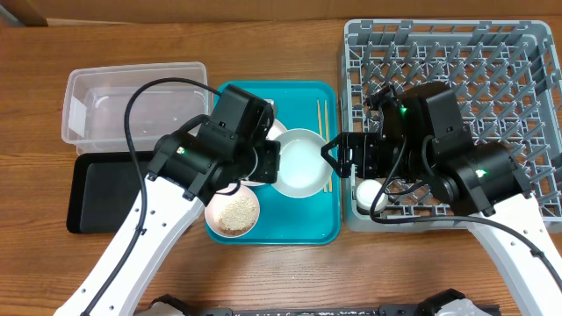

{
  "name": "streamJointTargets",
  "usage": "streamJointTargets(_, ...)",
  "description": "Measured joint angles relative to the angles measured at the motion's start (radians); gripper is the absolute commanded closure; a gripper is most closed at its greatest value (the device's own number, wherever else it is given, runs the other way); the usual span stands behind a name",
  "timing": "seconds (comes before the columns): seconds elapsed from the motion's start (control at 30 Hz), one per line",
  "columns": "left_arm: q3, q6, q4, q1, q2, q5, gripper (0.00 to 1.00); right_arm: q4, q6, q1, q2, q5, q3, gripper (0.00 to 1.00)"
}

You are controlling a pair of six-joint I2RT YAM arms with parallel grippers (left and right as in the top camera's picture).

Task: Sort waste into correct bins and load items into the dishwasher

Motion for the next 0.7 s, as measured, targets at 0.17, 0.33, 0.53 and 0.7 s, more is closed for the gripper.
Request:
streamJointTargets(0.17, 0.0, -0.011, -0.024, 0.031, 0.002, -0.01, 0.96, 0.016, -0.029, 0.0, -0.047, 0.002, 0.0, 0.03)
streamJointTargets(0.33, -0.033, -0.009, -0.036, -0.06, 0.066, -0.028, 0.96, 0.05, -0.038, 0.0, -0.1, 0.01, 0.0, 0.03)
streamJointTargets(0.53, -0.145, -0.05, 0.055, -0.118, 0.263, -0.047, 0.95, 0.001, -0.043, 0.0, -0.106, 0.014, 0.0, 0.03)
streamJointTargets(0.7, -0.16, -0.074, 0.085, -0.118, 0.33, -0.046, 0.42, -0.009, -0.046, 0.0, -0.106, 0.016, 0.0, 0.02)
